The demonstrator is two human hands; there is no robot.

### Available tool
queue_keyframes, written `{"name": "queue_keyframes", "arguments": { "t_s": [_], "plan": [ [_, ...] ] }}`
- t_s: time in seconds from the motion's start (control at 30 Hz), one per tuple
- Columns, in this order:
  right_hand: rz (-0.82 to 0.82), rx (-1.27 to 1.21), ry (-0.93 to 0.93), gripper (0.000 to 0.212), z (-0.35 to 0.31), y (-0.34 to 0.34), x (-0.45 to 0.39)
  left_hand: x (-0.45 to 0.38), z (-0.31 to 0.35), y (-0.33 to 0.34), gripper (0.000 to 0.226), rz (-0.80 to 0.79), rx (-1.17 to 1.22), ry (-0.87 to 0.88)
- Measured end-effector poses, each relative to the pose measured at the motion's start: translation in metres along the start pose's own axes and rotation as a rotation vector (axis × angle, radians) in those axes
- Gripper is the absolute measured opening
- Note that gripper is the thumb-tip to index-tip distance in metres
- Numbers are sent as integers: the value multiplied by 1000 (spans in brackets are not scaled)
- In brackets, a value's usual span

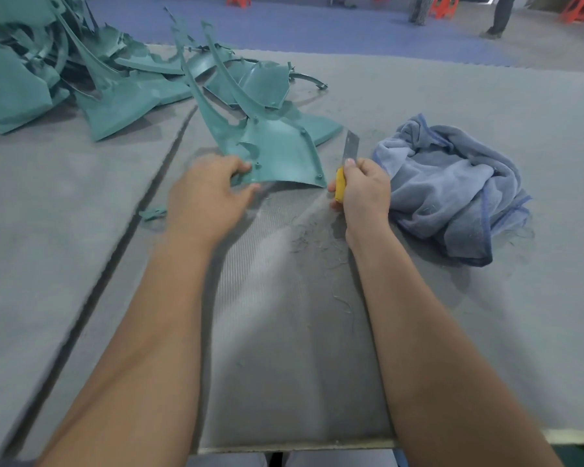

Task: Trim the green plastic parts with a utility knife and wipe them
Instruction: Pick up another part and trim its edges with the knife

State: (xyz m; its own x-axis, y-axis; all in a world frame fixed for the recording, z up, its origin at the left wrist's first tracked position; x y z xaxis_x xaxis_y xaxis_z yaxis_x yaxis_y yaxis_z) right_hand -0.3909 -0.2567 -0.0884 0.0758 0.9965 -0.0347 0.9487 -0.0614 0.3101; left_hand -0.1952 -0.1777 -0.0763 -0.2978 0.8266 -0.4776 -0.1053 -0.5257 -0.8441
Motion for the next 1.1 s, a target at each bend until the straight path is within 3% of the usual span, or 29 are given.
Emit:
{"name": "queue_keyframes", "arguments": {
  "t_s": [0.33, 0.6, 0.87, 1.1],
  "plan": [
    [45, 212, -118, 41, 7, 7, -3, 4, 15, 5, 44, 194, -84, -39],
    [0, 600, -161, 40, 4, 10, 3, 4, 18, 8, 44, 175, -114, -33],
    [-150, 718, -163, 44, 6, 24, 13, 4, 26, 12, 41, 161, -164, 31],
    [55, 620, -170, 45, 3, 19, 13, 5, 28, 9, 41, 194, -116, 17]
  ]
}}
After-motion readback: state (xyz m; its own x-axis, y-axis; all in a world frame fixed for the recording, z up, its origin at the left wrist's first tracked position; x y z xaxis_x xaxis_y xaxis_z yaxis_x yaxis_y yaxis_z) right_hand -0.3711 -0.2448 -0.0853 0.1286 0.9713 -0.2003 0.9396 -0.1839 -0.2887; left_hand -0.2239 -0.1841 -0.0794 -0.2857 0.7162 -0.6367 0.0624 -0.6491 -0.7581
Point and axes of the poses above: each hand's wrist, its own x-axis away from the middle knuckle, its own y-axis out of the palm, z = x × y, the point moved 3 cm from there along -x, towards the middle knuckle, and after that the axes turned 15 degrees about -x, right-handed, at the moved point
